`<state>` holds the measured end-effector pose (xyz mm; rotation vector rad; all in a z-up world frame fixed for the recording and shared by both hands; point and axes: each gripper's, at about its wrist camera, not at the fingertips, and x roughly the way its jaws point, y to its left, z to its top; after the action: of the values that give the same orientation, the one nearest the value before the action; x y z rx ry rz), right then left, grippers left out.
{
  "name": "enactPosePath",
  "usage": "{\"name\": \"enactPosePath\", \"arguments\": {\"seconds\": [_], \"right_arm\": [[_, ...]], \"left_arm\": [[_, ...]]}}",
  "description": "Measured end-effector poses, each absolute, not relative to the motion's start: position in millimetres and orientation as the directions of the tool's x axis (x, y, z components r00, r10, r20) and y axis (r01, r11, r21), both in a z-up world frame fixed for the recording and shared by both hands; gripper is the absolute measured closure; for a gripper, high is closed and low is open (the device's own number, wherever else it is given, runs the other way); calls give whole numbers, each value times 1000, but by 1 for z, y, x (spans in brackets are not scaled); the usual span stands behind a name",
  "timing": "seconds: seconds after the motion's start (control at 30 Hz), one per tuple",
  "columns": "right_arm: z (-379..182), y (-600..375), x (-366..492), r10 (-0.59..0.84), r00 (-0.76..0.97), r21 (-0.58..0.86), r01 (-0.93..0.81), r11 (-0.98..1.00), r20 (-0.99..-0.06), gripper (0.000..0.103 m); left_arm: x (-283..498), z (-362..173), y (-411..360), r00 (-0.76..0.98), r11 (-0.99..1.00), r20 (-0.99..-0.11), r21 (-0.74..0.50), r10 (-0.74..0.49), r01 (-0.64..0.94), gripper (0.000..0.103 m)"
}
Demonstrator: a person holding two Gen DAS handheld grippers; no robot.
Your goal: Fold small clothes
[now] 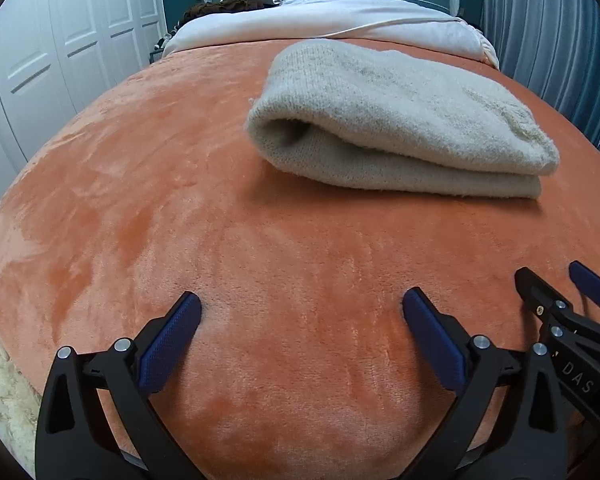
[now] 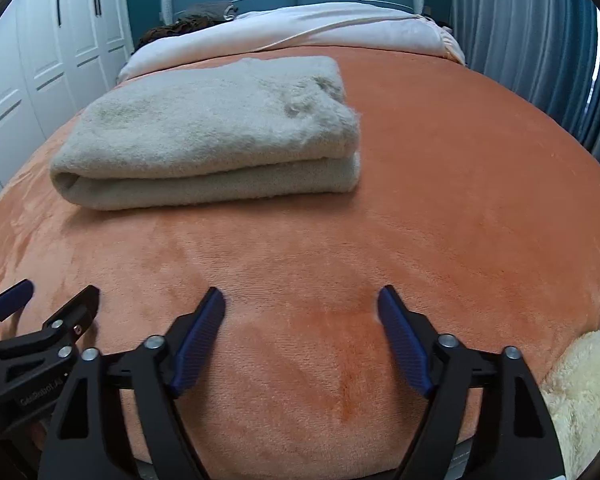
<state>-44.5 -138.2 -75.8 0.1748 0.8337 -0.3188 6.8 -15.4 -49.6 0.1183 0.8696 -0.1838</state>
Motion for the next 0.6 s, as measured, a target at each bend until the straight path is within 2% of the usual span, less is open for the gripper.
{"name": "enactPosePath", "arguments": {"seconds": [0.6], "right_arm": [[-82,-153,-38,-151,636,86,326,941,-757,5]], "left_arm": [[10,-54,-24,635,982,-768,48,-82,185,5]]}}
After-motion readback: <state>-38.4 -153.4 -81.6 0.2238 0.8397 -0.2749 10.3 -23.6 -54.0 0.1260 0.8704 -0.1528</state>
